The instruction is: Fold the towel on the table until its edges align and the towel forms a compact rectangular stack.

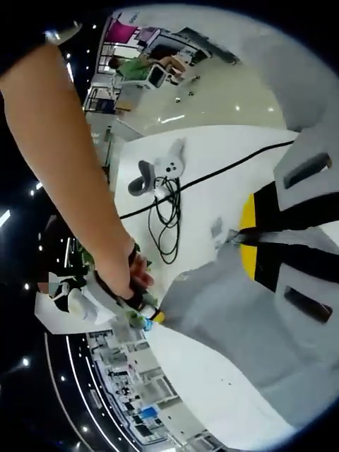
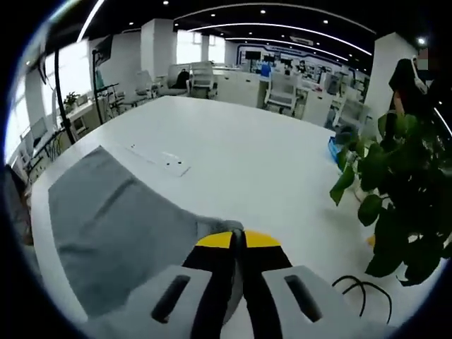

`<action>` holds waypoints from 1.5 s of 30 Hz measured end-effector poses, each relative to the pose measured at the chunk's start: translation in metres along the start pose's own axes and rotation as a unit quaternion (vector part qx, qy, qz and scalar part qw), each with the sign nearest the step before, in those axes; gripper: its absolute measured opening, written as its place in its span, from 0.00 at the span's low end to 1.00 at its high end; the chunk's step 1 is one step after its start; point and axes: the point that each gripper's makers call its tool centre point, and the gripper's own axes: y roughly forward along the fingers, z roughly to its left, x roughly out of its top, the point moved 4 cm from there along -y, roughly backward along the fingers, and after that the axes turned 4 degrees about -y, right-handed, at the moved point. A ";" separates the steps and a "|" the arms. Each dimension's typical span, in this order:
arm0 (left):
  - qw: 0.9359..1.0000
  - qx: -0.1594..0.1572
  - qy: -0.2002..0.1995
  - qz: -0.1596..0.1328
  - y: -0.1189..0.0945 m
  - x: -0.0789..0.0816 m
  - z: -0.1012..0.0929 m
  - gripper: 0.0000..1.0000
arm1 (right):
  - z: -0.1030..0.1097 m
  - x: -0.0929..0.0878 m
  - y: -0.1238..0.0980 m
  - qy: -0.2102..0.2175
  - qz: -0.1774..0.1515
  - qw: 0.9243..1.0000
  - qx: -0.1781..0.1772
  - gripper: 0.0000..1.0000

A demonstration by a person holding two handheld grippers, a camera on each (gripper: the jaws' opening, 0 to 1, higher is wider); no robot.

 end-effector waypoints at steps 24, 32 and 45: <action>0.997 0.031 -0.009 -0.069 -0.094 0.007 0.040 0.04 | 0.055 0.062 -0.020 -0.028 -0.005 0.999 -0.029 0.01; 0.995 0.038 -0.021 -0.093 -0.114 0.006 0.045 0.04 | 0.074 0.075 -0.032 -0.031 -0.009 0.999 -0.036 0.01; 0.992 0.055 -0.027 -0.109 -0.145 0.004 0.064 0.04 | 0.096 0.105 -0.038 -0.028 -0.026 0.998 -0.040 0.01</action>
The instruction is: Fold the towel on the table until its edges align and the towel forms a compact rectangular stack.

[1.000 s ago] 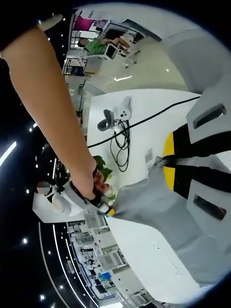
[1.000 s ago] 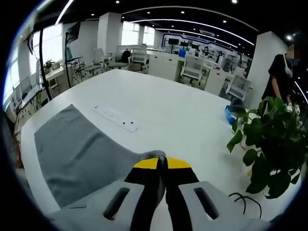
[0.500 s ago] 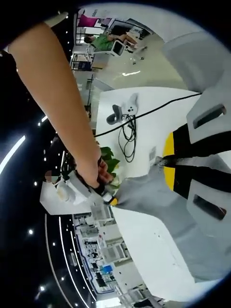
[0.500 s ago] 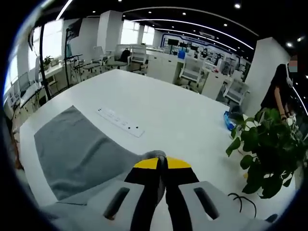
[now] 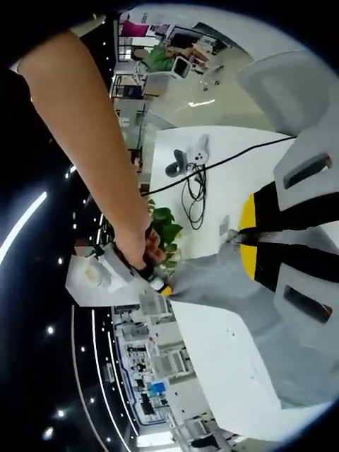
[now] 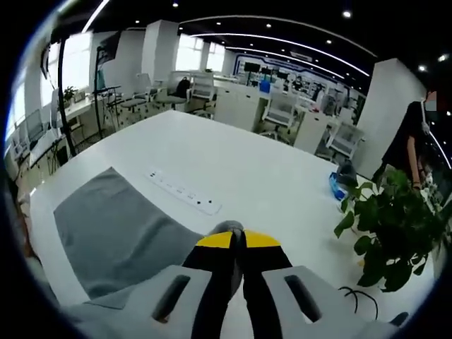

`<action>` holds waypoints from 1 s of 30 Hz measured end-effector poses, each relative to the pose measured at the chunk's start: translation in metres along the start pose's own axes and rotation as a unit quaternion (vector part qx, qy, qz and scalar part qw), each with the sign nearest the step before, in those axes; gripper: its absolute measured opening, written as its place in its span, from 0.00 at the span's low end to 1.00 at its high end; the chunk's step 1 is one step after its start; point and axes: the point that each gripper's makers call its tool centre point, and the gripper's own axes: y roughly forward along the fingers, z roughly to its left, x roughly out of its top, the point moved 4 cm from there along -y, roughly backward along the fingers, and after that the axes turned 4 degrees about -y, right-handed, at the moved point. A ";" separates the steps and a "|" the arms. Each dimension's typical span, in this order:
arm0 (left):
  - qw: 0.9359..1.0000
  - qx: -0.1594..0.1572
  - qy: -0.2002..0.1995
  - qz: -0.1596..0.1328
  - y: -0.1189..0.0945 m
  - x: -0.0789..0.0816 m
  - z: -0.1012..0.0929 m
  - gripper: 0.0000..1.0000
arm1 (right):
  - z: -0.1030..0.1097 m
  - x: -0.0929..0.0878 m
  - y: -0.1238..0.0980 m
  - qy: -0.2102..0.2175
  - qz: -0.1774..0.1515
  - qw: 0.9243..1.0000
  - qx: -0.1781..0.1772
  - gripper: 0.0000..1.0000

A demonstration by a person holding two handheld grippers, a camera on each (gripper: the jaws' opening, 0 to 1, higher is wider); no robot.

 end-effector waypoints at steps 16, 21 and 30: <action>0.999 0.045 -0.017 -0.021 -0.023 0.007 0.044 0.04 | 0.041 0.061 0.009 -0.021 -0.041 0.999 0.029 0.01; 0.997 0.061 -0.028 -0.027 -0.035 0.002 0.059 0.04 | 0.052 0.069 0.015 -0.030 -0.044 0.998 0.034 0.01; 0.994 0.090 -0.042 -0.033 -0.059 -0.007 0.078 0.04 | 0.083 0.088 0.020 -0.050 -0.044 0.997 0.045 0.01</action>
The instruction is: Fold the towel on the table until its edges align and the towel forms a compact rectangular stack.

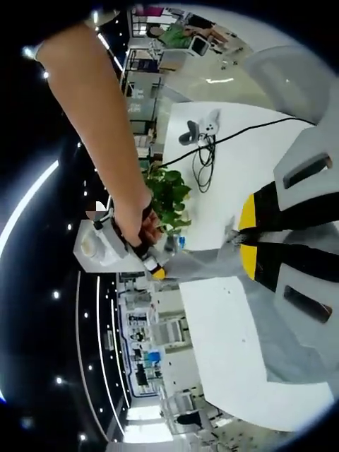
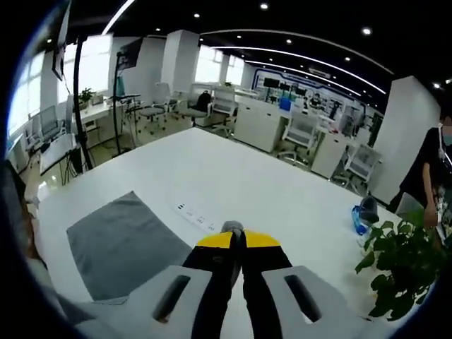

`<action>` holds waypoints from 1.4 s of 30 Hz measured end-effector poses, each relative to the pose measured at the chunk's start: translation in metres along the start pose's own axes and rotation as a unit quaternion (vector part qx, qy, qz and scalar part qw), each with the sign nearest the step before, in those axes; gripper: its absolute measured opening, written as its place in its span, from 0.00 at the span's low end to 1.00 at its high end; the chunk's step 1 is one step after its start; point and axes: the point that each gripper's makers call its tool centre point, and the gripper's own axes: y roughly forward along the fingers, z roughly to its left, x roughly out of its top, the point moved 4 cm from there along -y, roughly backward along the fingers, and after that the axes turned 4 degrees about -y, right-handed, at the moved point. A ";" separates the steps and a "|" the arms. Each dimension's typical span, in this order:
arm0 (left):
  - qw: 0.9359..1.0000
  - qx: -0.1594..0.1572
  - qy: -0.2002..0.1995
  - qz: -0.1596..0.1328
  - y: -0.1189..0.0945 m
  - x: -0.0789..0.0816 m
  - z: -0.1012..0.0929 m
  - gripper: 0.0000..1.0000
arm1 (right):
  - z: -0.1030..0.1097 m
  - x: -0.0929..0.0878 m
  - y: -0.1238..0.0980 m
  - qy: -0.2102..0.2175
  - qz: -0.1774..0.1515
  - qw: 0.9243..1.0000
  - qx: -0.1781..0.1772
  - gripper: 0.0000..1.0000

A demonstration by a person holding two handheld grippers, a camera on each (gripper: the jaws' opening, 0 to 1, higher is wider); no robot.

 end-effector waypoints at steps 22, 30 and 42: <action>0.998 0.063 -0.024 0.005 -0.043 -0.018 0.056 0.04 | 0.058 0.050 0.054 -0.037 -0.020 0.998 0.048 0.01; 0.996 0.079 -0.026 0.014 -0.053 -0.028 0.067 0.04 | 0.081 0.058 0.066 -0.040 -0.025 0.997 0.065 0.01; 0.994 0.099 -0.035 0.022 -0.070 -0.039 0.087 0.04 | 0.118 0.068 0.084 -0.055 -0.030 0.994 0.089 0.01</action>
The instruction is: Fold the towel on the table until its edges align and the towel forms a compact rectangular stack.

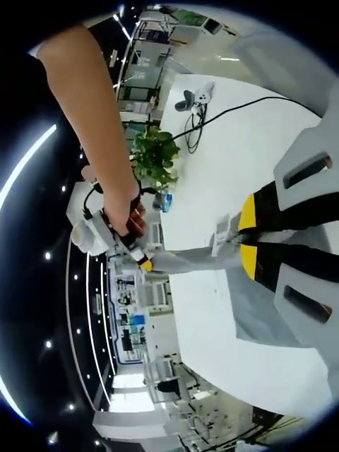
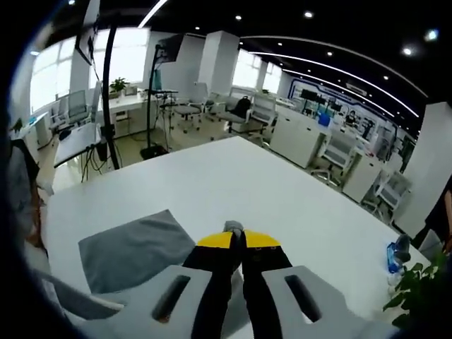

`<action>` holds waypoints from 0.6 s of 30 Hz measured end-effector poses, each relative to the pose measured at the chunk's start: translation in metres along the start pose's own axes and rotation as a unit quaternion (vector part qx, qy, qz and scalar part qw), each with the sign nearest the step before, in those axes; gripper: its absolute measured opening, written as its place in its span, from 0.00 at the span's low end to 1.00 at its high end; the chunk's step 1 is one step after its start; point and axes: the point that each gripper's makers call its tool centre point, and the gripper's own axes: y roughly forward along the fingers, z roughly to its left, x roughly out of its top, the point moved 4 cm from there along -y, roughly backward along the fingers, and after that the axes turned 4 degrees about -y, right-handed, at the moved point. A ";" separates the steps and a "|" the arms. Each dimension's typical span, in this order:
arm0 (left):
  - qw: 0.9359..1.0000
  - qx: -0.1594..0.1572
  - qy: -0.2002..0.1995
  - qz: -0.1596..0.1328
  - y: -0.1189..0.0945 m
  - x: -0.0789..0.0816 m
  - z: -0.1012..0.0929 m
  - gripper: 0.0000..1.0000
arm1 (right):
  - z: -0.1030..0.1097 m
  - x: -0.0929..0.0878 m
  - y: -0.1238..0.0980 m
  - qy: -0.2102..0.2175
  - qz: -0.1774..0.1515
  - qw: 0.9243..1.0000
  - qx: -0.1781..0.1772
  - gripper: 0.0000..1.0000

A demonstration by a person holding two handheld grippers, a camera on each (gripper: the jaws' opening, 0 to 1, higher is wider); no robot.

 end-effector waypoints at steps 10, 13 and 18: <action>1.000 0.020 -0.015 0.006 -0.008 -0.014 0.016 0.04 | 0.021 0.012 0.030 -0.019 -0.001 1.000 0.024 0.01; 0.999 0.028 -0.020 0.007 -0.011 -0.019 0.021 0.04 | 0.027 0.015 0.039 -0.023 -0.001 0.999 0.029 0.01; 0.999 0.039 -0.027 0.011 -0.013 -0.027 0.030 0.04 | 0.038 0.016 0.049 -0.029 0.000 0.999 0.039 0.01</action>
